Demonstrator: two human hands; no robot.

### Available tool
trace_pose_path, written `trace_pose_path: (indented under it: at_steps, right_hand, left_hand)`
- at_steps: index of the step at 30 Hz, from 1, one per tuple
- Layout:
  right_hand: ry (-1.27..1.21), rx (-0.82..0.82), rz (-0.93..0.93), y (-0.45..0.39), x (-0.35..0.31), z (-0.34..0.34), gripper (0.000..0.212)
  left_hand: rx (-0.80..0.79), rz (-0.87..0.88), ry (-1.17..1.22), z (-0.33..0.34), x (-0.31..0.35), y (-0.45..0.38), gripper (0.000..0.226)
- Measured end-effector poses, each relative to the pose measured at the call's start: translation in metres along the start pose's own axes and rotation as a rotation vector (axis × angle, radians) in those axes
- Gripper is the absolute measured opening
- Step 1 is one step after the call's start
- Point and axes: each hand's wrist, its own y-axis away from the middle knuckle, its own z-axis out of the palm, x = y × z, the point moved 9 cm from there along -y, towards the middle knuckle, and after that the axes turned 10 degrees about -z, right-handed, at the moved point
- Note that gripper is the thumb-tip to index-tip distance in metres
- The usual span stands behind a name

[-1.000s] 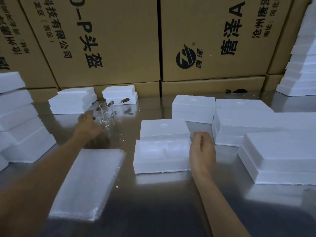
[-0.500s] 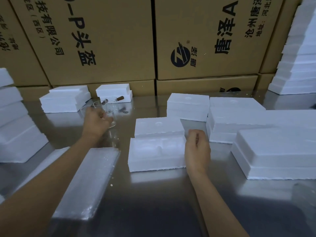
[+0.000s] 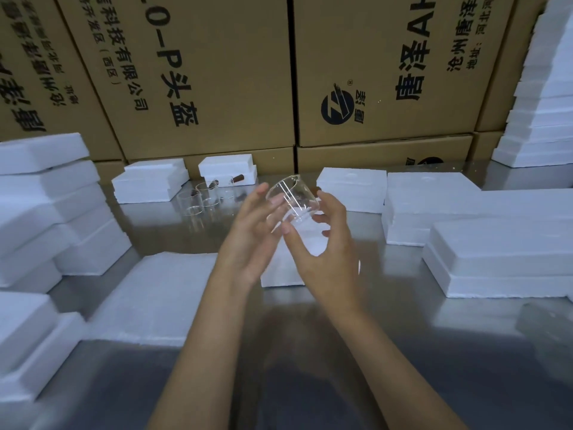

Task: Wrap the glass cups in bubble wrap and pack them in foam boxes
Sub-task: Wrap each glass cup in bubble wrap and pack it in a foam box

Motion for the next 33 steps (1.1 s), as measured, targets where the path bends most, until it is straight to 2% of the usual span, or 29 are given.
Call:
trace_pose_path:
  at_steps: [6, 9, 13, 18, 22, 25, 30, 33]
  right_hand:
    - [0.0, 0.055, -0.023, 0.003, 0.001, -0.005, 0.056]
    - [0.021, 0.053, -0.037, 0.004, 0.002, -0.001, 0.054]
    - [0.021, 0.019, -0.012, 0.006, 0.006, 0.002, 0.058]
    - [-0.051, -0.002, 0.046, 0.006, 0.01, 0.006, 0.06]
    - [-0.085, 0.049, 0.067, 0.005, 0.006, 0.002, 0.06]
    - [-0.361, 0.063, 0.16, 0.001, 0.013, 0.003, 0.051]
    - [-0.94, 0.063, 0.559, 0.004, 0.041, 0.019, 0.043]
    - [-1.189, 0.009, 0.606, 0.004, 0.038, 0.026, 0.037]
  left_hand:
    - [-0.073, -0.069, 0.188, 0.003, -0.036, 0.003, 0.064]
    - [-0.057, -0.077, 0.126, -0.001, -0.037, 0.003, 0.052]
    - [0.011, -0.088, 0.092, -0.01, -0.038, 0.003, 0.064]
    - [0.061, -0.078, 0.069, -0.016, -0.04, 0.003, 0.05]
    - [0.057, -0.047, 0.023, -0.011, -0.037, 0.005, 0.052]
    - [0.081, -0.008, 0.035, -0.009, -0.033, 0.009, 0.056]
    - [0.133, -0.013, 0.079, -0.015, -0.032, 0.007, 0.05]
    - [0.153, -0.032, 0.047, -0.017, -0.036, 0.006, 0.079]
